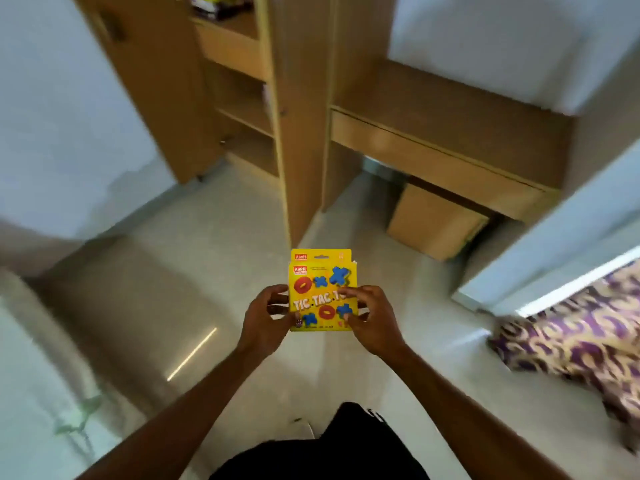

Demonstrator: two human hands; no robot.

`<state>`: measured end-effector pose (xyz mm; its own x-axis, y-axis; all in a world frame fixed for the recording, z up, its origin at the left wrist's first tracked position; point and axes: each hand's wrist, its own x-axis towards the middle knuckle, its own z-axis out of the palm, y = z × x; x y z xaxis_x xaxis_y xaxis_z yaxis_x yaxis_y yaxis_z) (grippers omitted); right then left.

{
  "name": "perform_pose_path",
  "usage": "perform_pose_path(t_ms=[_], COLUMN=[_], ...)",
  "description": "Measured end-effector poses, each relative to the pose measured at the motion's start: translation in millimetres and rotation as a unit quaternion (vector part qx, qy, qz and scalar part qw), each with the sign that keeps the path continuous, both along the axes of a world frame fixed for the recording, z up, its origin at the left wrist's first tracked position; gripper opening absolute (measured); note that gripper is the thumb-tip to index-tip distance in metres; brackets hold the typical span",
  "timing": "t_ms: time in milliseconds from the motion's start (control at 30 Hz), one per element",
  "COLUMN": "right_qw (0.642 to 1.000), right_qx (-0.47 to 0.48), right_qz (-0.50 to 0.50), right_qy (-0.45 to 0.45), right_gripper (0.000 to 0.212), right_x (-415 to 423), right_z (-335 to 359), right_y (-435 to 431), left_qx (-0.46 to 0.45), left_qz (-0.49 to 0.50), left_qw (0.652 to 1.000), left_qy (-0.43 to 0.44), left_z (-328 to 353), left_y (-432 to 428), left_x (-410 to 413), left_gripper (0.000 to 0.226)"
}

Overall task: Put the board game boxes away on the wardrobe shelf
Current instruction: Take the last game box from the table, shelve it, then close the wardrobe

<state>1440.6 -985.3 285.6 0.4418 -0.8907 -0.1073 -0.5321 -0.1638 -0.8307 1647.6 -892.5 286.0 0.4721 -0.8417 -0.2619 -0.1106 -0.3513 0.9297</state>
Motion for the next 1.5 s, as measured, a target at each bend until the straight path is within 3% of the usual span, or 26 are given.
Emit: perform_pose_path(t_ms=[100, 233, 567, 800, 1167, 1500], right_qw=[0.996, 0.988, 0.960, 0.947, 0.963, 0.992], right_qx=[0.006, 0.002, 0.003, 0.006, -0.045, -0.043], right_qz=[0.084, 0.151, 0.280, 0.321, 0.266, 0.112], right_qy=[-0.008, -0.003, -0.019, -0.014, -0.025, -0.036], right_gripper=[0.051, 0.052, 0.051, 0.055, 0.057, 0.058], right_x=[87.4, 186.3, 460.0, 605.8, 823.3, 891.4], right_z=[2.9, 4.2, -0.2, 10.7, 14.3, 32.9], right_y=[-15.0, -39.4, -117.2, -159.7, -294.6, -433.1], left_qx=[-0.017, -0.032, -0.019, -0.024, -0.044, -0.051], left_qz=[0.085, 0.138, 0.247, 0.305, 0.248, 0.111], left_qw=[0.996, 0.989, 0.967, 0.951, 0.965, 0.991], left_qy=[-0.009, -0.029, -0.055, -0.051, -0.065, -0.056], left_z=[4.2, 6.1, 6.9, 11.0, 18.1, 32.9], left_y=[18.2, 21.8, -19.2, -50.7, -197.4, -384.5], left_x=[66.8, 141.9, 373.5, 497.3, 736.0, 856.4], left_gripper=[0.062, 0.061, 0.061, 0.061, 0.059, 0.058])
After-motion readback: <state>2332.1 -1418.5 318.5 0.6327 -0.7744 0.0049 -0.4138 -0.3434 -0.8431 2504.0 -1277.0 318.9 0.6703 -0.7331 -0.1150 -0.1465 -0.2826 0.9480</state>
